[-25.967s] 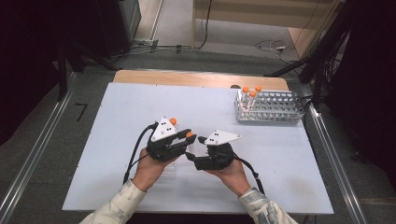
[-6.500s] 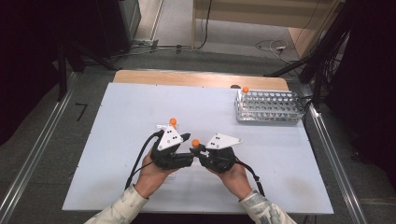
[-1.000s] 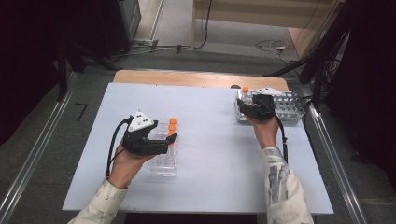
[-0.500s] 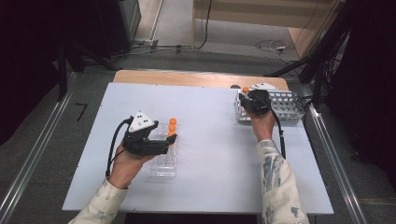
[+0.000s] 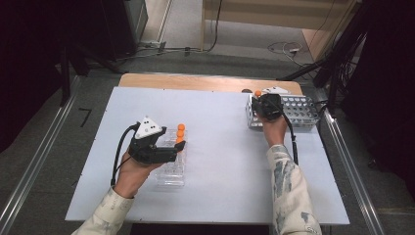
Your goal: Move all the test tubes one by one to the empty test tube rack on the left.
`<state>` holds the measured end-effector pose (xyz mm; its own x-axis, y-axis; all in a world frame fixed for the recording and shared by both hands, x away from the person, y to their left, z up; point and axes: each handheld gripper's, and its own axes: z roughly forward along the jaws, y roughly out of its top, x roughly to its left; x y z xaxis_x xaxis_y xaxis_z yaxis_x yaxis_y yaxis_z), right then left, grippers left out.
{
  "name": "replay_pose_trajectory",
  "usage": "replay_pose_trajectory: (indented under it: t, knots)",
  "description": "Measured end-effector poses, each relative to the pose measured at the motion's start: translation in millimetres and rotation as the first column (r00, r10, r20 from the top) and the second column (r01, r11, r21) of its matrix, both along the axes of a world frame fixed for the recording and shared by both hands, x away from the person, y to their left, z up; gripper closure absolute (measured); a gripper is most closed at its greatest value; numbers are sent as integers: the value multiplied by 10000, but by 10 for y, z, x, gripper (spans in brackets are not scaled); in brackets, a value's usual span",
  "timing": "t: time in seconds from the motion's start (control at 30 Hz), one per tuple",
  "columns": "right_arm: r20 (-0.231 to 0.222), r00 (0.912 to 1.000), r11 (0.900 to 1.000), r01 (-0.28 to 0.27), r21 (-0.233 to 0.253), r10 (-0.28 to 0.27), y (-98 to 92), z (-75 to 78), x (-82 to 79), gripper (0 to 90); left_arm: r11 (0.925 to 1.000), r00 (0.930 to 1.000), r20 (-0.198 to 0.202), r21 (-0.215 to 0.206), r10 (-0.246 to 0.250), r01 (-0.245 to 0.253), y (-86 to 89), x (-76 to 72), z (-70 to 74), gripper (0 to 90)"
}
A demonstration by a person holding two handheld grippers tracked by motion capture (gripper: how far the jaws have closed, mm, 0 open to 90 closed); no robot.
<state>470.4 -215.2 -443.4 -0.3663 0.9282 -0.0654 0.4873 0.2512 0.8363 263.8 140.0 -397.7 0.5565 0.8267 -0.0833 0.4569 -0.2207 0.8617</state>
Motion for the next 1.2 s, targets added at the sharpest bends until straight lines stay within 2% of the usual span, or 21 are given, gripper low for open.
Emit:
replay_pose_trajectory:
  t: [0.2,0.63,0.97,1.1,1.2]
  knots:
    - [91,10000,10000,14,-92,-13,6,51,-15,713,10000,10000,13,-10,-19,19,-4,-3,1,221]
    - [532,9986,10000,1,100,-6,-8,321,-58,717,10000,10000,52,-49,-21,22,2,-7,7,206]
    - [880,9960,9989,-174,435,135,-91,552,-156,717,10000,10000,88,-45,18,-18,1,-9,11,198]
    - [843,9961,9972,-305,684,247,-119,621,-218,717,9999,9999,126,-99,67,-66,5,-16,18,198]
    - [825,9955,9969,-509,607,458,-99,658,-288,717,9999,9998,188,-113,48,-46,8,-25,32,198]
